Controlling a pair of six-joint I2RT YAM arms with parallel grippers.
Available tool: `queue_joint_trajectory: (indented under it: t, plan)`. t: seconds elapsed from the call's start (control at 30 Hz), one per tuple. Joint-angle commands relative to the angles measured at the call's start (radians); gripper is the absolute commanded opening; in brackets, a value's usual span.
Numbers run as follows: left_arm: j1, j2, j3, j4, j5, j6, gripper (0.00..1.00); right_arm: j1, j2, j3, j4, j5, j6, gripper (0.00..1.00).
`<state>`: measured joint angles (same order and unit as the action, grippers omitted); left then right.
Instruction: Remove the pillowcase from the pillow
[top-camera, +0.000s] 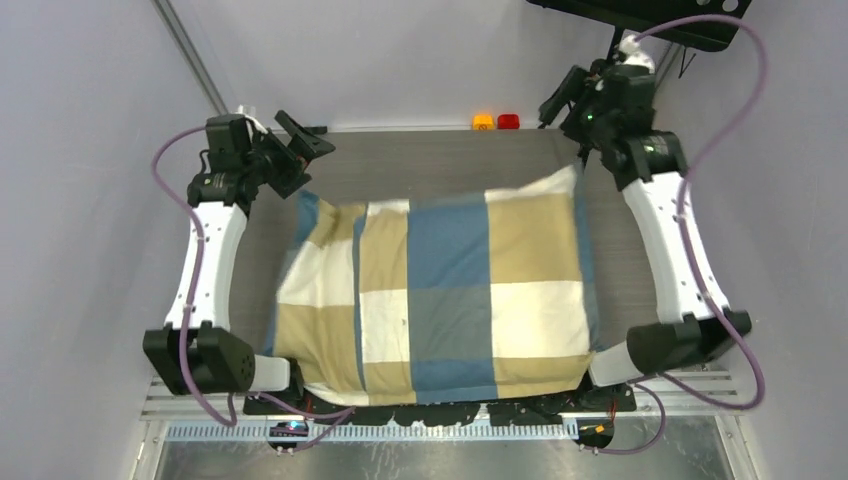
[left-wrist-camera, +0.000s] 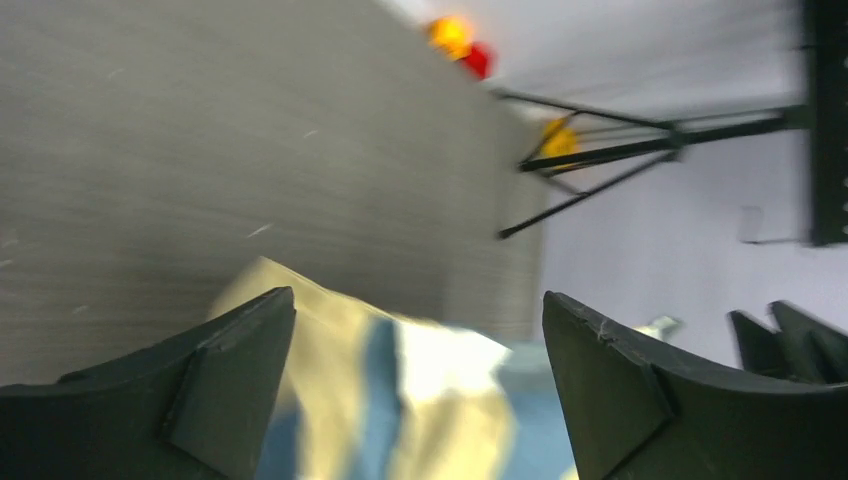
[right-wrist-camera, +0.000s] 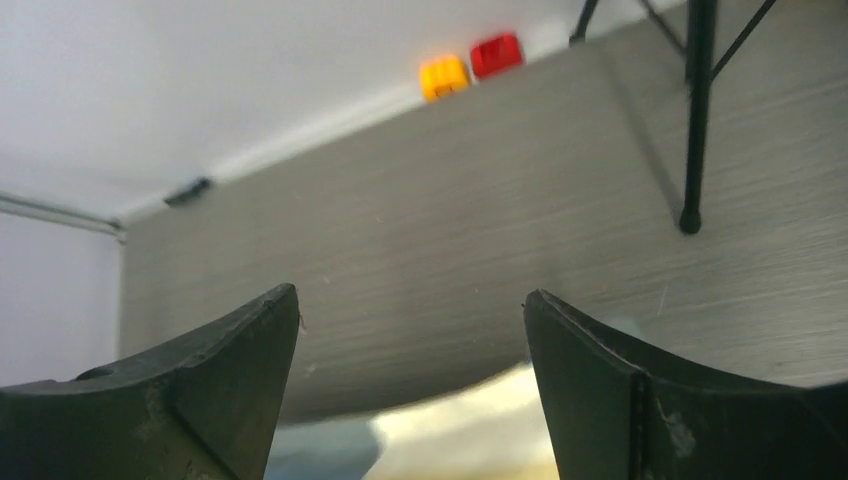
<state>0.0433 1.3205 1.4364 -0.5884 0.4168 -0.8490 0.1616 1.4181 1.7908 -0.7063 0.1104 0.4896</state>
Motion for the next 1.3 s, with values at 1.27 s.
queue_joint_trajectory:
  t: [1.27]
  plan:
    - [-0.315,-0.456,-1.006,0.239,-0.146,-0.179,0.82,0.304,-0.461,-1.207,0.234,0.137,0.363,0.92]
